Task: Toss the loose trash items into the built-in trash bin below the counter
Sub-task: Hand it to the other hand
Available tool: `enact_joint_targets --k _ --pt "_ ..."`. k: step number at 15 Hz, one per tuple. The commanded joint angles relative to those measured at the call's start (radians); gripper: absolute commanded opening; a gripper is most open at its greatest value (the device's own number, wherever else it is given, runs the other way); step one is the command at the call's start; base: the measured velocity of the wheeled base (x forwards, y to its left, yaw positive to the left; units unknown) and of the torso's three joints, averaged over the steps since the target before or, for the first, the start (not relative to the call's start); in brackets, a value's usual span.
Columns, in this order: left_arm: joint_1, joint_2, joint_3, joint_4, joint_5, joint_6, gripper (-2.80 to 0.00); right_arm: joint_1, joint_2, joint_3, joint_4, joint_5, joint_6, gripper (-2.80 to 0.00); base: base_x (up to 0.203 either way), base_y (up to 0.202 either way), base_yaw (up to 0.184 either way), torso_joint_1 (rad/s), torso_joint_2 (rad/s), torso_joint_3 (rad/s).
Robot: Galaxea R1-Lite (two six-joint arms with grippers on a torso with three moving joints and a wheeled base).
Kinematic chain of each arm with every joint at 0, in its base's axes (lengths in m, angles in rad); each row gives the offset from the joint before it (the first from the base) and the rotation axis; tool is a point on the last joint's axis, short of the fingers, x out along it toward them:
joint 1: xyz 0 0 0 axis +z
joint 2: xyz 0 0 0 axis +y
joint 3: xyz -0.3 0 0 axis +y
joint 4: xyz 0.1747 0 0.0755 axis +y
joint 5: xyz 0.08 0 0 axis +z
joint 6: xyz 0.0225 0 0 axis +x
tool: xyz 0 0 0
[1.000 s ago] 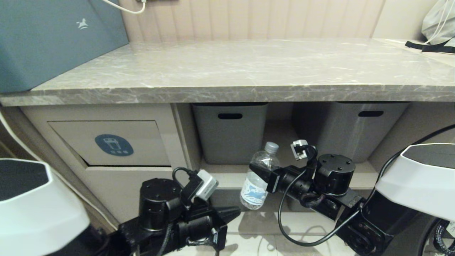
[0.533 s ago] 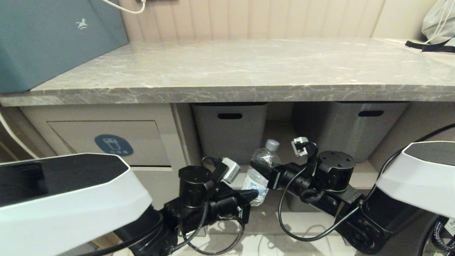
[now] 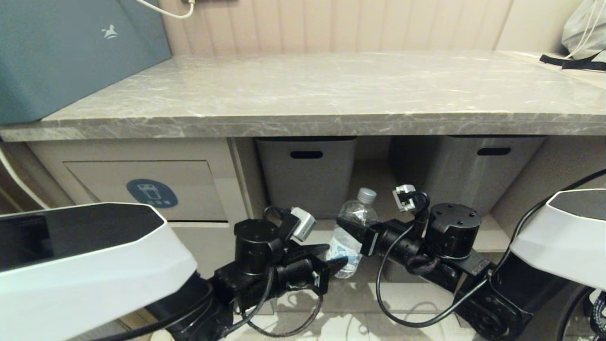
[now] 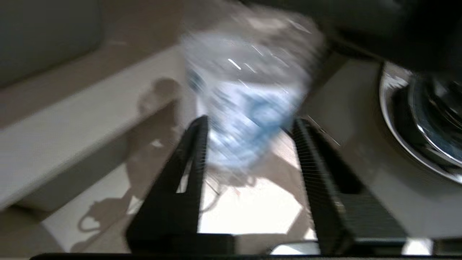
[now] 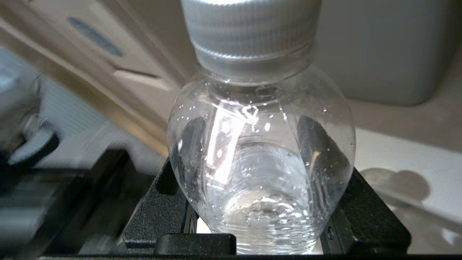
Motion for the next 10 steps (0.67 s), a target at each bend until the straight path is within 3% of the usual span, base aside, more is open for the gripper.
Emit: enact_joint_targets --k 1,5,10 --pt "-0.002 -0.024 0.002 -0.006 0.002 0.0 0.0 0.0 -0.007 0.005 -0.007 -0.002 0.001 -2.8 0.0 0.0 0.0 0.0 0.0 0.0" --pt "-0.002 -0.08 0.094 -0.003 0.024 0.001 0.0 0.002 -0.044 0.015 -0.006 0.011 0.001 -2.8 0.0 0.0 0.0 0.0 0.0 0.0" --pt "-0.002 -0.013 0.028 -0.003 0.023 0.0 0.0 0.015 -0.088 0.074 -0.008 0.081 0.005 -2.8 0.0 0.0 0.0 0.0 0.0 0.0"
